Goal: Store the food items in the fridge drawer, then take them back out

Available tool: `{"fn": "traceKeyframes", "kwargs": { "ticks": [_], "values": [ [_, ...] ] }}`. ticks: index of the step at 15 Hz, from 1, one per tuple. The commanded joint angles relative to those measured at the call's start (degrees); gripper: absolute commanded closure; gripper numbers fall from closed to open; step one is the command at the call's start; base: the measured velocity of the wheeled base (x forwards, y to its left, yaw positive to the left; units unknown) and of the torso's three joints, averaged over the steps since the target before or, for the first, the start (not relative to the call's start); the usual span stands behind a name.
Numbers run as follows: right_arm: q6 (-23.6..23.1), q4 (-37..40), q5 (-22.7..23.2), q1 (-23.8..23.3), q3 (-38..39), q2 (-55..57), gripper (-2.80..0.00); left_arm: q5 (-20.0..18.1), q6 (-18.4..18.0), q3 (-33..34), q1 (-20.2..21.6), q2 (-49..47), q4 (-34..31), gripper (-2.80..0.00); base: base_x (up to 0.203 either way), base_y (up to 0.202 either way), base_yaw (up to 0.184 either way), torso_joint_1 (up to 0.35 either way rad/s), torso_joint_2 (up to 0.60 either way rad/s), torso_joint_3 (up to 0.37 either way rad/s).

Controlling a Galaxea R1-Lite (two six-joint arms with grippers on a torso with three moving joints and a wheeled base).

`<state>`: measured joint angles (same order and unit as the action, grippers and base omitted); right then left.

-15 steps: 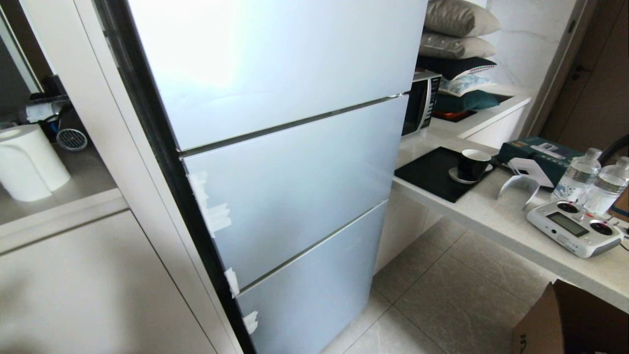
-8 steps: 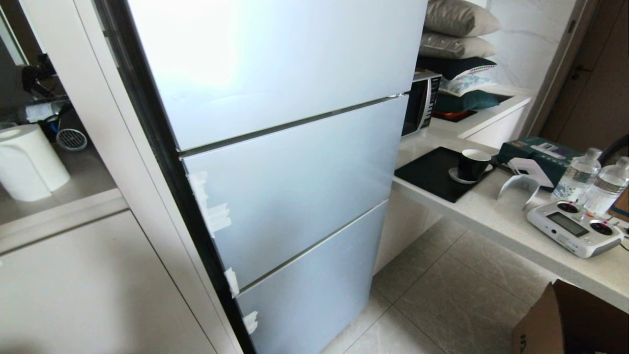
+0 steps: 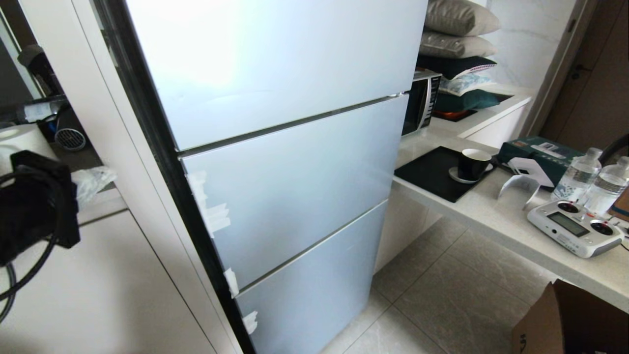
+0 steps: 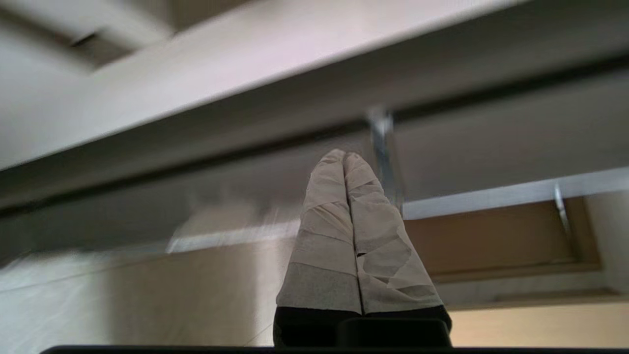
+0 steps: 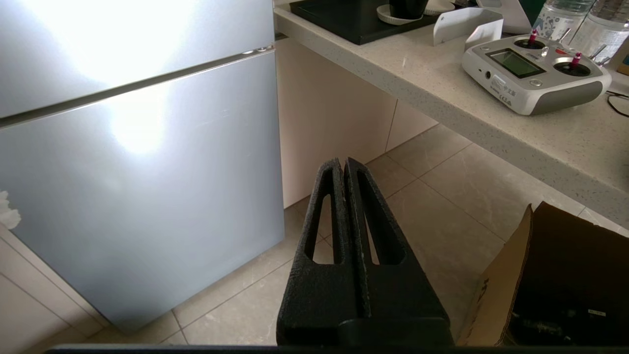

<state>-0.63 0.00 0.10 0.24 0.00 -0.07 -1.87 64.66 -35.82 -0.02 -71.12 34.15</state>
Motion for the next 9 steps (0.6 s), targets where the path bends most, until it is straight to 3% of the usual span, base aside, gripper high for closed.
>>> {"fn": "traceKeyframes", "kwargs": {
  "ticks": [1, 6, 9],
  "values": [
    [-0.07, 0.0, -0.01, 0.02, 0.0, 0.07, 0.0, -0.13, 2.09, -3.09, -0.19, -8.7, 2.48, 0.0, 0.0, 0.0, 0.0, 0.0, 0.0, 0.0],
    [-0.07, 0.0, 0.0, 0.02, 0.0, 0.0, 0.0, 0.23, 2.43, -3.53, -2.85, -13.14, 4.27, 0.0, 0.0, 0.0, 0.0, 0.0, 0.0, 0.0],
    [-0.07, 0.0, 0.03, 0.02, 0.0, -0.01, 0.0, 3.59, 0.14, -4.1, -5.45, -14.7, 5.48, 0.0, 0.0, 0.0, 0.0, 0.0, 0.0, 0.0]
  ]
}}
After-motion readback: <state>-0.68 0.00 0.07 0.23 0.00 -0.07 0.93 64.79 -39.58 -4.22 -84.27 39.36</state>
